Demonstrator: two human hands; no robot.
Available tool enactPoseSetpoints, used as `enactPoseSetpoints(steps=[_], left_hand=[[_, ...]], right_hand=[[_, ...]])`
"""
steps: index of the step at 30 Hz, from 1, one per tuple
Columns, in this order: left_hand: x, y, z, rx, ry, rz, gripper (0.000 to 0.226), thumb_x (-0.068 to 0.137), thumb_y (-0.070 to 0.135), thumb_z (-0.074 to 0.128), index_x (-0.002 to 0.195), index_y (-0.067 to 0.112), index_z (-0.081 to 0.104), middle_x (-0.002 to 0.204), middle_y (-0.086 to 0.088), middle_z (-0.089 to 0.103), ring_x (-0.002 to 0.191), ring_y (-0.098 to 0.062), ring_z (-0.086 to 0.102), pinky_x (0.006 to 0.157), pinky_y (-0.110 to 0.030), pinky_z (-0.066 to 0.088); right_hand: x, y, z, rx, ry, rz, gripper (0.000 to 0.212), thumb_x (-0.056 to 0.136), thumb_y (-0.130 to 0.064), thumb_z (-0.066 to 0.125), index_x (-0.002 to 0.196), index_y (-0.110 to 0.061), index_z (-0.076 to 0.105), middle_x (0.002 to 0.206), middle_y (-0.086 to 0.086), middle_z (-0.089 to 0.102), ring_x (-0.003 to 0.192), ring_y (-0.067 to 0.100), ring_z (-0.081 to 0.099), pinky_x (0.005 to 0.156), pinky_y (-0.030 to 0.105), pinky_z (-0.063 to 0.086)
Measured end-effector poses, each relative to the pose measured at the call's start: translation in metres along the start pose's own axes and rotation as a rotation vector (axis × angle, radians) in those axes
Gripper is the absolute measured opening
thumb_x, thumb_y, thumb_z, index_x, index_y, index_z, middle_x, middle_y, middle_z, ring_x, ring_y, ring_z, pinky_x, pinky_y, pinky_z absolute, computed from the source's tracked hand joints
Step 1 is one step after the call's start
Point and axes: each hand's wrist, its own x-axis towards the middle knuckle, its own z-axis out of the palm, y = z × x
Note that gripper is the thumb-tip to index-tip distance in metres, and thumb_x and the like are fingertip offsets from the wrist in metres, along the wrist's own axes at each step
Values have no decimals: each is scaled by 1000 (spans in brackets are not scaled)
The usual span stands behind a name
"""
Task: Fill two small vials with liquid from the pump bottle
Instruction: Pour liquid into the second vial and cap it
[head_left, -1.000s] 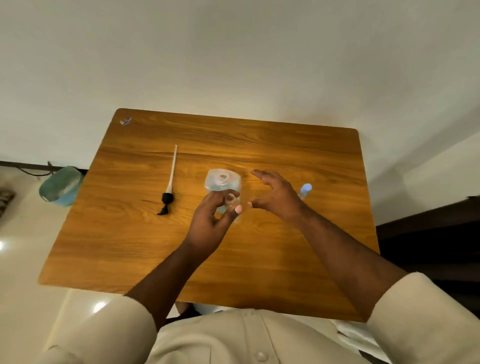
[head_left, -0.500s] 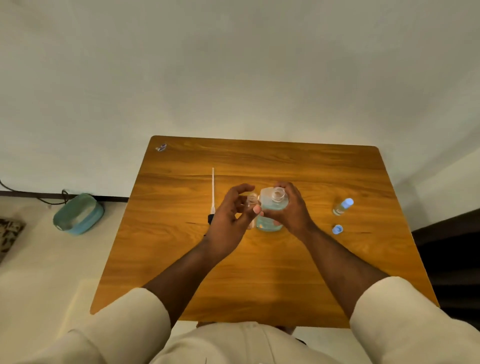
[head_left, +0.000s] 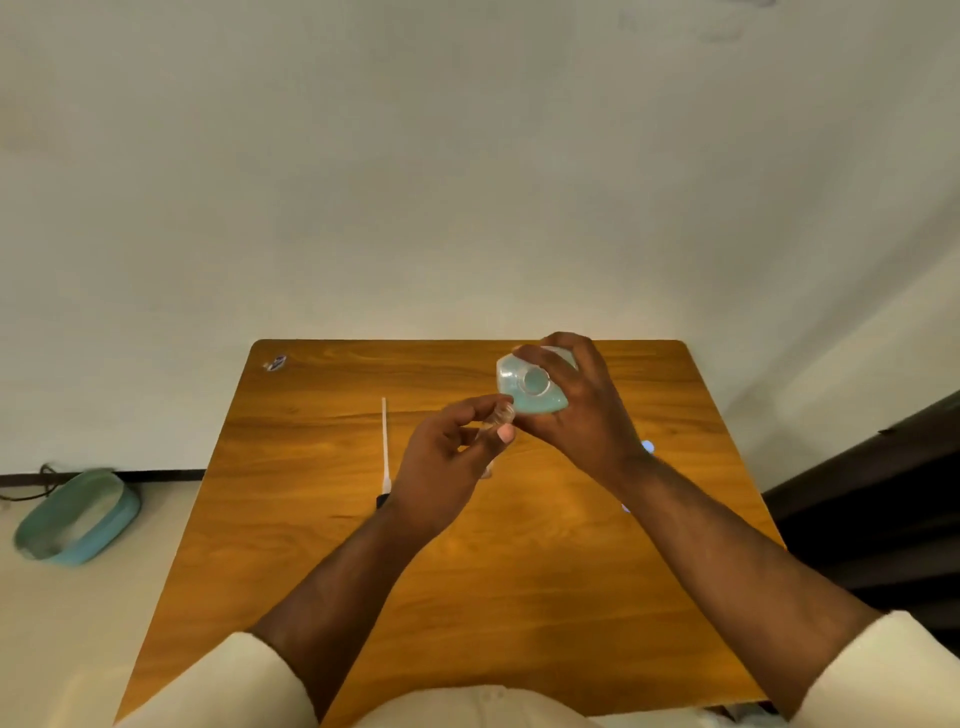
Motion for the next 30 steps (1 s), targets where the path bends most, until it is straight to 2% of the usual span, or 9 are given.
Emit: enactPoseSetpoints(steps=[6, 13, 18, 23, 27, 30], left_hand=[[4, 30, 10, -7, -65, 82, 27, 89, 30, 66, 114, 40, 67, 113, 8, 70, 92, -21, 67, 62, -37, 55], [1, 48, 17, 7, -98, 124, 29, 89, 26, 66, 116, 37, 68, 117, 10, 70, 101, -23, 68, 63, -34, 57], [-2, 59, 25, -9, -95, 144, 29, 87, 24, 66, 114, 36, 69, 115, 11, 71, 101, -19, 68, 65, -33, 58], [-4, 65, 29, 24, -85, 157, 30, 89, 15, 66, 113, 31, 69, 113, 10, 72, 99, -30, 67, 68, -55, 57], [-2, 66, 33, 32, -76, 145, 30, 89, 13, 66, 117, 23, 69, 113, 8, 72, 101, -28, 67, 71, -57, 57], [0, 66, 34, 41, -75, 139, 30, 89, 13, 65, 117, 24, 68, 112, 9, 72, 101, -23, 68, 70, -53, 58]], right_hand=[[21, -11, -30, -174, 7, -140, 65, 69, -32, 82, 126, -16, 56, 127, 17, 49, 118, 29, 45, 70, 38, 60], [22, -15, -46, -256, 50, -228, 65, 70, -33, 81, 127, -20, 51, 125, 17, 50, 117, 30, 45, 64, 37, 60], [23, -16, -55, -296, 54, -246, 63, 71, -31, 82, 126, -16, 56, 123, 20, 53, 116, 33, 48, 66, 41, 60], [24, -15, -62, -337, 54, -246, 59, 73, -29, 80, 126, -13, 58, 123, 22, 54, 116, 36, 49, 66, 45, 60], [27, -14, -65, -346, 66, -260, 58, 73, -27, 80, 125, -13, 58, 123, 24, 54, 115, 38, 50, 65, 47, 60], [28, -14, -67, -357, 72, -273, 57, 73, -26, 80, 124, -13, 58, 122, 24, 54, 115, 39, 50, 64, 48, 60]])
